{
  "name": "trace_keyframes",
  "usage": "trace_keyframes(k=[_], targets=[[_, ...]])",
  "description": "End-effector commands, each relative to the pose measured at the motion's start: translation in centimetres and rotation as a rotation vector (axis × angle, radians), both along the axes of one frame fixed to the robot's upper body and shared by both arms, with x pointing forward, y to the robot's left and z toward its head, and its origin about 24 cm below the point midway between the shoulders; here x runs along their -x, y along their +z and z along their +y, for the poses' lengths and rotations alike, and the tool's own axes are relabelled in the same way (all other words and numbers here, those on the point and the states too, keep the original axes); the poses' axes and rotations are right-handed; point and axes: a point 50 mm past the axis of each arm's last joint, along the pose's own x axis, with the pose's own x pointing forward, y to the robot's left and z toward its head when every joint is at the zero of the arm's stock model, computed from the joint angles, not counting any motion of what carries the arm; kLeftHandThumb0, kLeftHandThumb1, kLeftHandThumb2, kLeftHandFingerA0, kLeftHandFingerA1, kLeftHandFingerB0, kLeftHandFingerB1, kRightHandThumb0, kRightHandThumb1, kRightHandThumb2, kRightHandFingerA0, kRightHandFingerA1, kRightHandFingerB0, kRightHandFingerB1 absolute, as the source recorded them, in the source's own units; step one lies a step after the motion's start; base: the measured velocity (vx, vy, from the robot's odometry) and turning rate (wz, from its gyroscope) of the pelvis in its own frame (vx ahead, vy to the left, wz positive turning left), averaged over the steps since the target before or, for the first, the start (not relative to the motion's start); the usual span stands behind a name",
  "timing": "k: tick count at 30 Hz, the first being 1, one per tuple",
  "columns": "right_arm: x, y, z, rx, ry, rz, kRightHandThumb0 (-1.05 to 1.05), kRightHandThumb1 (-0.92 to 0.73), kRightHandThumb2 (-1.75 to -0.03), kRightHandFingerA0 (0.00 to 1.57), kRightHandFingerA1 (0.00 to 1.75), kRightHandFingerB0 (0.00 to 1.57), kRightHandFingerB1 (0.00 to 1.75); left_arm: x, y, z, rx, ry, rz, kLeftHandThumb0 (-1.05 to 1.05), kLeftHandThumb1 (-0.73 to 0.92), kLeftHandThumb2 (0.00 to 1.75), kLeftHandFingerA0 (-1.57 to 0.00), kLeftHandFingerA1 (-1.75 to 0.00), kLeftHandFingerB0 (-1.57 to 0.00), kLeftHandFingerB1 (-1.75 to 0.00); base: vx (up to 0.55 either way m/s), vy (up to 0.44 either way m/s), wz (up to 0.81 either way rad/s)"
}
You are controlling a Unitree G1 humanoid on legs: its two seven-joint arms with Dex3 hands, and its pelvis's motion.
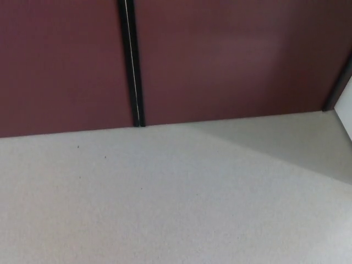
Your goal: The robot walks towards the door handle and put its right hand on it and twist the handle
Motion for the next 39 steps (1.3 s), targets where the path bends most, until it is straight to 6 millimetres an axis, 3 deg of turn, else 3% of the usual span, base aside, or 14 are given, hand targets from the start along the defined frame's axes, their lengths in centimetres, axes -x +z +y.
trace_keyframes(k=[1, 6, 7, 17, 28, 35, 39], targets=[[1.37, -0.07, -0.45, 0.018, -0.025, -0.002, -0.34, -0.60, -0.58, 0.54, 0.40, 0.40, 0.35, 1.24, -0.23, 0.10, 0.012, -0.010, 0.016, -0.29, 0.56, 0.57, -0.72, -0.50, -0.51, -0.41, 0.00, 0.000, 0.00], [1.68, -0.09, -0.34, 0.023, -0.008, -0.009, -0.34, -0.60, -0.58, 0.55, 0.40, 0.41, 0.35, 1.02, -0.24, 0.01, 0.001, -0.030, 0.027, -0.30, 0.56, 0.57, -0.71, -0.49, -0.50, -0.40, 0.00, 0.000, 0.00], [1.71, -0.10, -0.33, 0.026, -0.005, -0.007, -0.42, -0.52, -0.72, 0.51, 0.49, 0.38, 0.44, 1.03, -0.25, 0.01, 0.001, -0.030, 0.029, -0.30, 0.56, 0.57, -0.71, -0.49, -0.50, -0.40, 0.00, 0.000, 0.00], [2.18, -0.23, -0.23, 0.017, 0.016, 0.013, -0.42, -0.53, -0.72, 0.51, 0.49, 0.38, 0.44, 1.45, -0.26, 0.06, 0.013, -0.037, 0.024, -0.30, 0.57, 0.57, -0.70, -0.49, -0.50, -0.40, 0.00, 0.000, 0.00], [1.35, -0.18, -0.02, 0.028, 0.036, 0.012, -0.41, -0.53, -0.72, 0.53, 0.49, 0.40, 0.44, 0.58, -0.03, 0.16, 0.013, -0.027, 0.012, -0.31, 0.57, 0.57, -0.70, -0.48, -0.50, -0.40, 0.00, -0.017, 0.11], [1.40, -0.22, 0.08, 0.026, 0.045, 0.015, -0.41, -0.53, -0.73, 0.53, 0.49, 0.40, 0.45, 0.64, -0.03, 0.17, 0.010, -0.038, 0.017, -0.30, 0.57, 0.57, -0.70, -0.48, -0.50, -0.40, 0.13, 0.254, -0.07], [1.60, -0.34, 0.32, 0.028, 0.058, 0.029, -0.41, -0.54, -0.73, 0.52, 0.49, 0.39, 0.44, 0.86, -0.11, 0.15, 0.002, -0.047, 0.027, -0.31, 0.58, 0.57, -0.69, -0.47, -0.50, -0.40, 0.15, -0.275, 0.09]])
